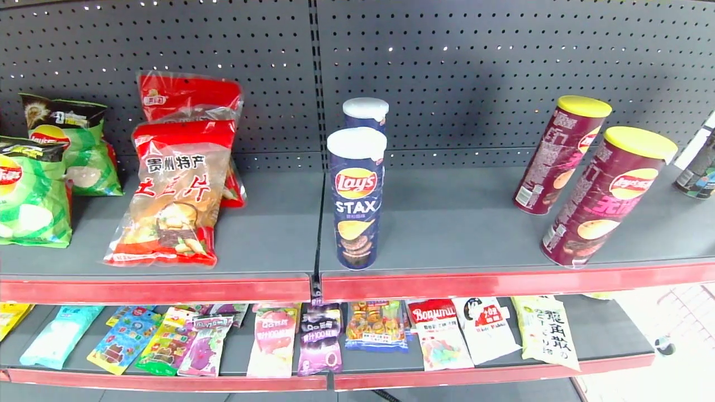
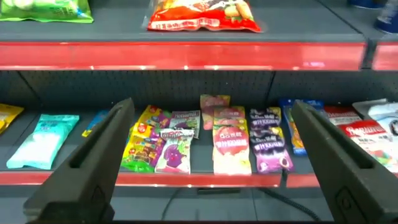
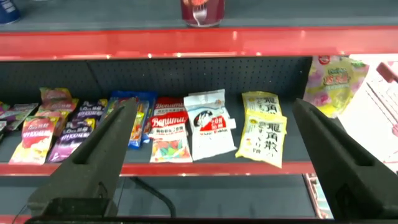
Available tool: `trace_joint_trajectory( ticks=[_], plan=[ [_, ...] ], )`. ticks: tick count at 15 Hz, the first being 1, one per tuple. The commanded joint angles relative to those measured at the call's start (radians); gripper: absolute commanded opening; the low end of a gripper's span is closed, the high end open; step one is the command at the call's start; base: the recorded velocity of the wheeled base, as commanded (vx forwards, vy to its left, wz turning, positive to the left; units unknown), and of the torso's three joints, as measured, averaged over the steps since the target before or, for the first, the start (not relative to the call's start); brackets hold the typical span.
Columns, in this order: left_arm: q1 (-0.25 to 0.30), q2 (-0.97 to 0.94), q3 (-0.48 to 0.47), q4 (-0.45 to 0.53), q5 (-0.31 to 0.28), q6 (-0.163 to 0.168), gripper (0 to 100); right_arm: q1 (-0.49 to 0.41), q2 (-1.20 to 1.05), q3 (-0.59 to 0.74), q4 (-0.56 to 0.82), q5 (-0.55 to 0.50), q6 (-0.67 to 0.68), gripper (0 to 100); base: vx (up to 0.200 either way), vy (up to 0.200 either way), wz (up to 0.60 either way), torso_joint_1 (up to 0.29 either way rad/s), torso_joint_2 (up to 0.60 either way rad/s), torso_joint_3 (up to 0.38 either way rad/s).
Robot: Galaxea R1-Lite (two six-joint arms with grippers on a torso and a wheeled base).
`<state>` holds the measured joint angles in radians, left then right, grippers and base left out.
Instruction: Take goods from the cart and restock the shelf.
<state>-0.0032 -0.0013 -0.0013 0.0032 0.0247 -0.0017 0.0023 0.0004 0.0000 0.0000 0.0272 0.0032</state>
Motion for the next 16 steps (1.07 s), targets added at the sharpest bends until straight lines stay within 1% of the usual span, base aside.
trace_joint_trajectory(
  ticks=[1,16],
  plan=[
    [0.002,0.001,0.000,0.000,0.001,-0.001,100,0.001,0.001,0.000,0.000,0.000,0.000,100,0.000,0.000,0.00,0.000,0.00,0.000],
    [0.002,0.001,0.000,0.000,0.001,-0.001,100,0.001,0.000,0.000,0.000,0.000,-0.002,100,0.000,-0.200,0.00,0.004,0.00,0.002]
  ],
)
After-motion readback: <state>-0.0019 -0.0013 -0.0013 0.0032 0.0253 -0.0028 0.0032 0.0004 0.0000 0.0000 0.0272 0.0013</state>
